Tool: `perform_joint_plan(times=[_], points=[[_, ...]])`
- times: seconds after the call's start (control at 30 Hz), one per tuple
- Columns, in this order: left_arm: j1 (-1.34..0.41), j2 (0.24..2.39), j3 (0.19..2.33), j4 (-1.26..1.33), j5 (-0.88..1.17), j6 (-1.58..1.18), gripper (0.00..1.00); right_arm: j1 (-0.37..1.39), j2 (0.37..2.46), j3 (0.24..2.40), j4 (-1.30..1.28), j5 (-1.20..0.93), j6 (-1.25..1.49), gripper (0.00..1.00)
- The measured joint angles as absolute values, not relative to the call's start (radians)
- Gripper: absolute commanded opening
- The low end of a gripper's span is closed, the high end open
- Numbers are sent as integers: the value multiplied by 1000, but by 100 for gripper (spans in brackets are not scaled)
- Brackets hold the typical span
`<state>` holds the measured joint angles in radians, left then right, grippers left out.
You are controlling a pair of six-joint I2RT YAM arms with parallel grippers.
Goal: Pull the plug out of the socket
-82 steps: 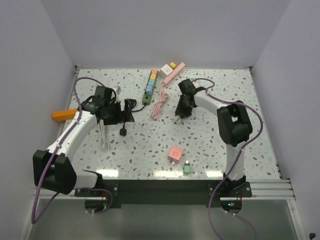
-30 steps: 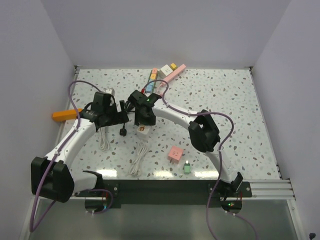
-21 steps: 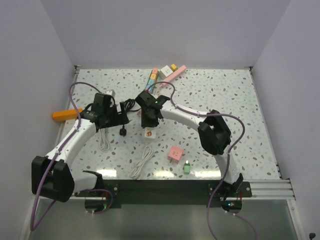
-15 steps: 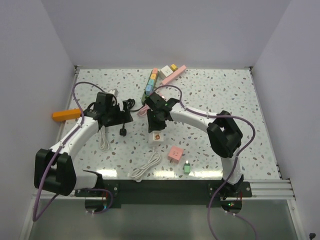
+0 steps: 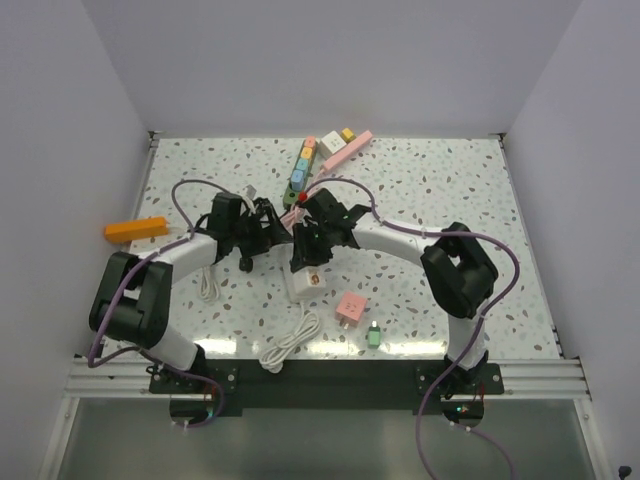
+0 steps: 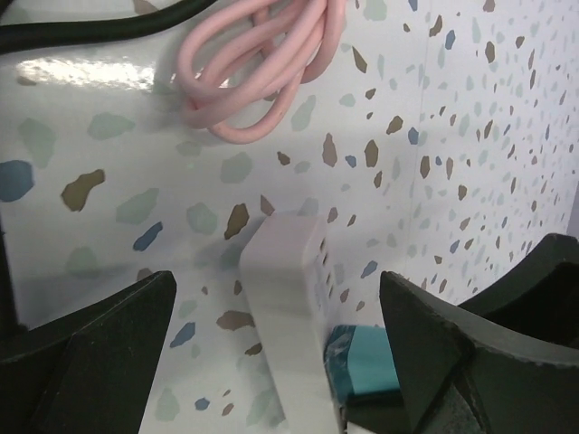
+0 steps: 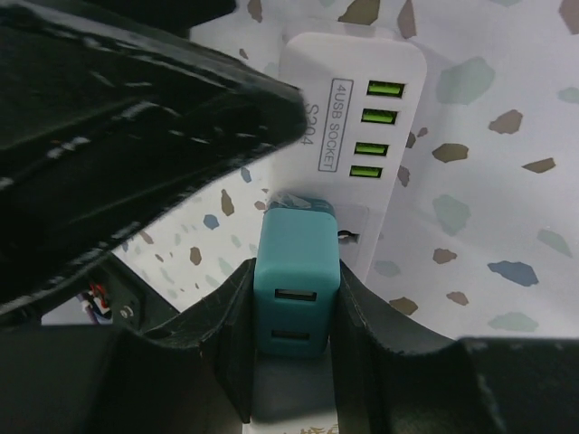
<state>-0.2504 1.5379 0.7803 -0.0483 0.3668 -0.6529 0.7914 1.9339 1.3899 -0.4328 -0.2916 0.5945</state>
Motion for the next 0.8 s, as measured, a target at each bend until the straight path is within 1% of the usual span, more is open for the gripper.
perform_joint_plan(times=[0.17,0.27,0.33,0.37,0.4,0.43,0.47,0.5,0.57,0.6,0.63,0.67,0.8], points=[[-297,1618,775,46,379,-701,100,792,1928,1368,-385,-316,609,0],[-317,1643,773,77,381,-721,96,792,1927,1364,-369,-315,617,0],[-317,1647,766,99,382,-728,91,793,1923,1356,-355,-310,626,0],[-318,1647,759,113,382,-734,86,794,1921,1353,-346,-307,629,0],[-318,1648,751,128,382,-742,66,795,1920,1351,-340,-306,632,0],[-318,1649,745,136,381,-750,53,796,1919,1349,-334,-305,636,0],[-318,1654,734,145,381,-752,43,797,1919,1349,-328,-303,637,0],[-319,1663,723,149,382,-756,29,798,1919,1349,-322,-301,638,0],[-319,1678,712,170,402,-802,14,799,1916,1335,-324,-300,665,0],[-319,1679,709,180,408,-813,5,798,1913,1330,-322,-303,678,0],[-319,1681,708,186,412,-815,1,798,1909,1326,-320,-301,683,0],[-319,1683,708,191,416,-816,0,798,1905,1322,-319,-297,687,0],[-324,1691,708,205,425,-818,0,797,1881,1296,-312,-276,696,0]])
